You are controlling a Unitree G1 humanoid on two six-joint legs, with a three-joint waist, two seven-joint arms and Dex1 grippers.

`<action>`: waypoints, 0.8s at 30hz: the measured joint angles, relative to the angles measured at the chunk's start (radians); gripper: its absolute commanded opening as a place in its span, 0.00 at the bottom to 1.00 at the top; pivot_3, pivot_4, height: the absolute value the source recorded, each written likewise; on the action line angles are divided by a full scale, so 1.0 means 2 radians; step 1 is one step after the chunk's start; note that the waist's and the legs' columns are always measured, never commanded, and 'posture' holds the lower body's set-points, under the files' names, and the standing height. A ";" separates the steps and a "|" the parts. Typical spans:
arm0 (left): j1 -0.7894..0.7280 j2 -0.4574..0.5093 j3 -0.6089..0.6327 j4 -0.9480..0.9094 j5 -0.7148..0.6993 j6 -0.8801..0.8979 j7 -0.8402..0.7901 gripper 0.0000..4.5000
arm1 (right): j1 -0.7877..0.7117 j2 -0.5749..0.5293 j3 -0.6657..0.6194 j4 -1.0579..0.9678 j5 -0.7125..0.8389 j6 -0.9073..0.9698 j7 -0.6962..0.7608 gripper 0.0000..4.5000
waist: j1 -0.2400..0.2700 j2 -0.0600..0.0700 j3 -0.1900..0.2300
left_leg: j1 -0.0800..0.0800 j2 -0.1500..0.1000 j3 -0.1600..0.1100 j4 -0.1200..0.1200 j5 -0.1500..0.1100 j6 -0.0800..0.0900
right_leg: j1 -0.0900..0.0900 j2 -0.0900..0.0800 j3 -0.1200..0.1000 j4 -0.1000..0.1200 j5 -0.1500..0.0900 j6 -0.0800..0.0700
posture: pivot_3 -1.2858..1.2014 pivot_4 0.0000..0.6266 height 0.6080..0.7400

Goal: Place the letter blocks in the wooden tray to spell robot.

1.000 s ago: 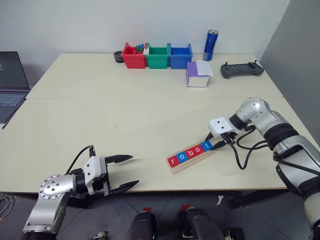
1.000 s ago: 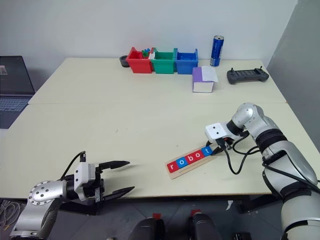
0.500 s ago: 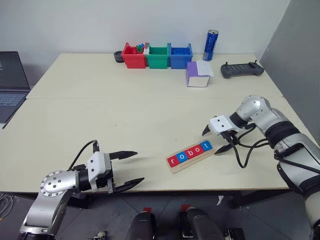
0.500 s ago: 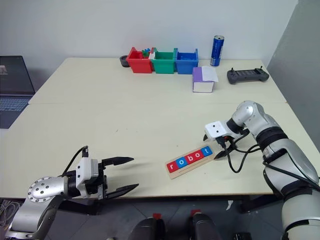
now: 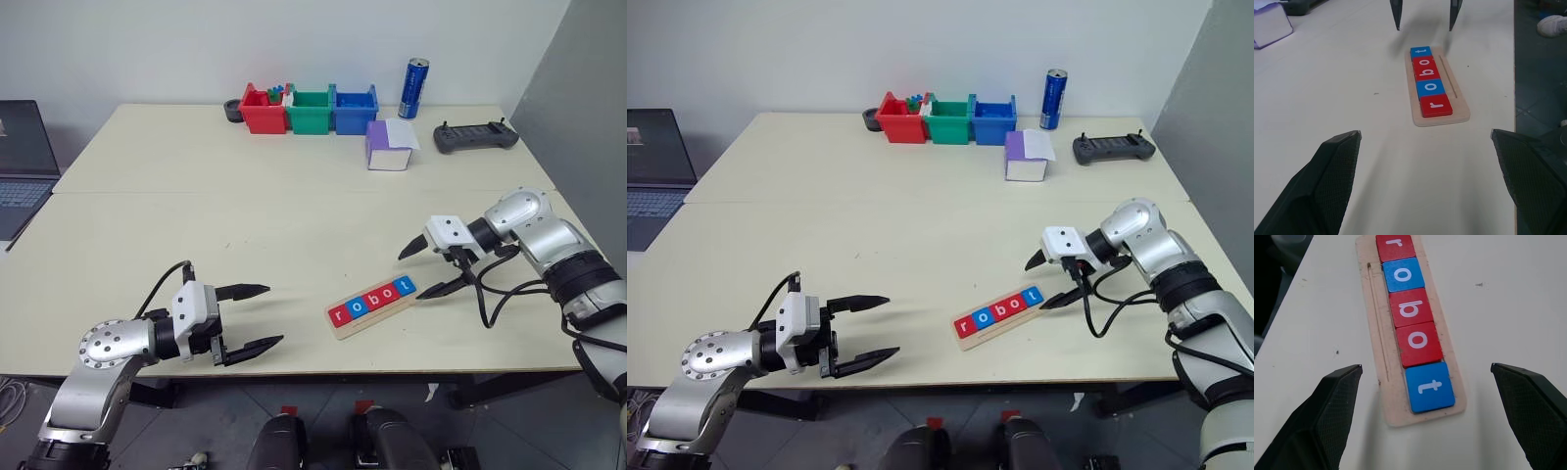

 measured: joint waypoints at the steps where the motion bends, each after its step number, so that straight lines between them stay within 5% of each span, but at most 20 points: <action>1: 0.000 0.000 0.000 0.001 0.000 0.000 -0.002 1.00 | 0.000 0.003 -0.001 0.000 -0.003 0.000 0.000 1.00 | 0.000 0.000 0.000 | 0.000 0.000 0.000 0.000 0.000 0.000 | 0.000 0.000 0.000 0.000 0.000 0.000 | 0.52 0.24 1.00; 24: 0.006 0.009 0.004 -0.030 -0.003 0.029 0.018 1.00 | -0.007 0.062 0.008 0.083 -0.093 -0.075 -0.001 1.00 | 0.005 0.000 0.000 | 0.000 0.000 0.000 0.000 0.000 0.000 | 0.000 0.000 0.000 0.000 0.000 0.000 | 0.52 0.24 1.00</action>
